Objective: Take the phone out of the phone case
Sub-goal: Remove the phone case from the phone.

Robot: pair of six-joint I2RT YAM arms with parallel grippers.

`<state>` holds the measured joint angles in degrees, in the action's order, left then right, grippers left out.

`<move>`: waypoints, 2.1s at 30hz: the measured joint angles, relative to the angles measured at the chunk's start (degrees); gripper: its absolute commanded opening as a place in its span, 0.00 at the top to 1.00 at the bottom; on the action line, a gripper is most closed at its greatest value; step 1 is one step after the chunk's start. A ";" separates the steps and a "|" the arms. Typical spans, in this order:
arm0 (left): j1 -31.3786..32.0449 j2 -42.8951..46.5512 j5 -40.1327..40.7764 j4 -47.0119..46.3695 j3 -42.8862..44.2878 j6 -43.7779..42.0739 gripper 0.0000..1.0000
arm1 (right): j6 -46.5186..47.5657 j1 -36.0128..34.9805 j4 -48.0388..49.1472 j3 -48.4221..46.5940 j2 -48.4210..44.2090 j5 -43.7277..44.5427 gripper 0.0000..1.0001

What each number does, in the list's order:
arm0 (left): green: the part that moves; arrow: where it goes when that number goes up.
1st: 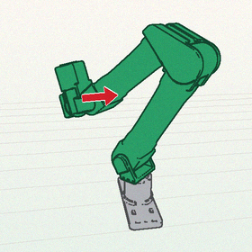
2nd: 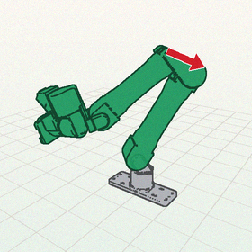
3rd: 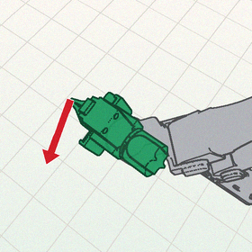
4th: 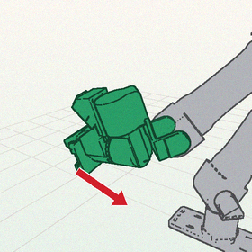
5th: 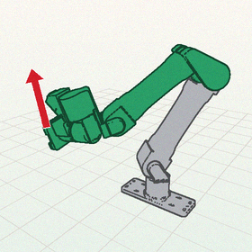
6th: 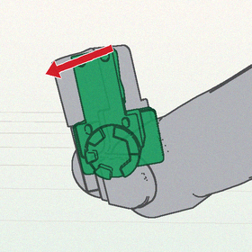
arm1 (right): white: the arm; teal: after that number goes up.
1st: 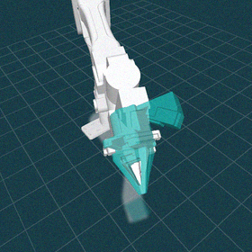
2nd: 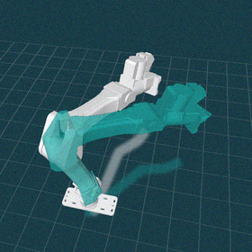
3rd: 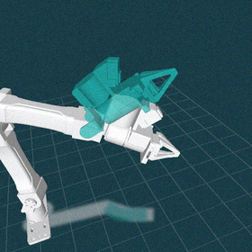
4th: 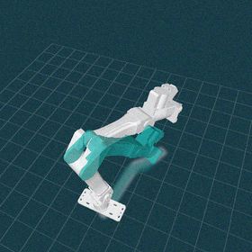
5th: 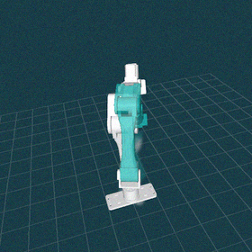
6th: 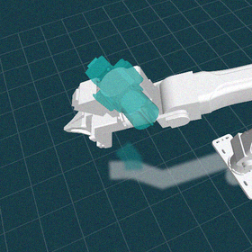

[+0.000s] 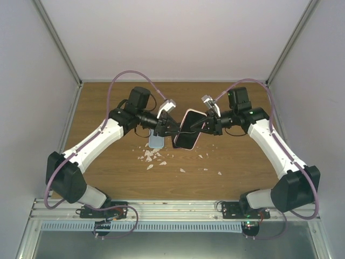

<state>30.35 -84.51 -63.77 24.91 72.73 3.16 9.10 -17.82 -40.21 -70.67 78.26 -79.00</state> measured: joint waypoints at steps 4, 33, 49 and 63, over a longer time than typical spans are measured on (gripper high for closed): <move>0.83 -0.22 -0.15 0.66 1.18 -0.15 0.73 | -0.02 -0.79 -0.24 -0.07 0.28 -1.68 1.00; 0.22 2.97 -4.44 -17.09 -7.85 15.96 1.00 | -6.32 -1.86 -0.66 -2.97 6.62 -8.04 0.61; -5.38 2.80 -4.13 -37.59 -17.53 34.67 1.00 | -12.26 5.09 8.66 -6.60 6.78 5.42 0.12; -11.98 0.44 8.35 -33.46 -17.57 51.45 1.00 | -4.13 -0.35 15.87 -5.29 -2.21 35.56 0.14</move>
<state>18.37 -84.07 -55.42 -8.56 55.16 54.61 4.97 -18.17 -24.34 -75.96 76.05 -43.44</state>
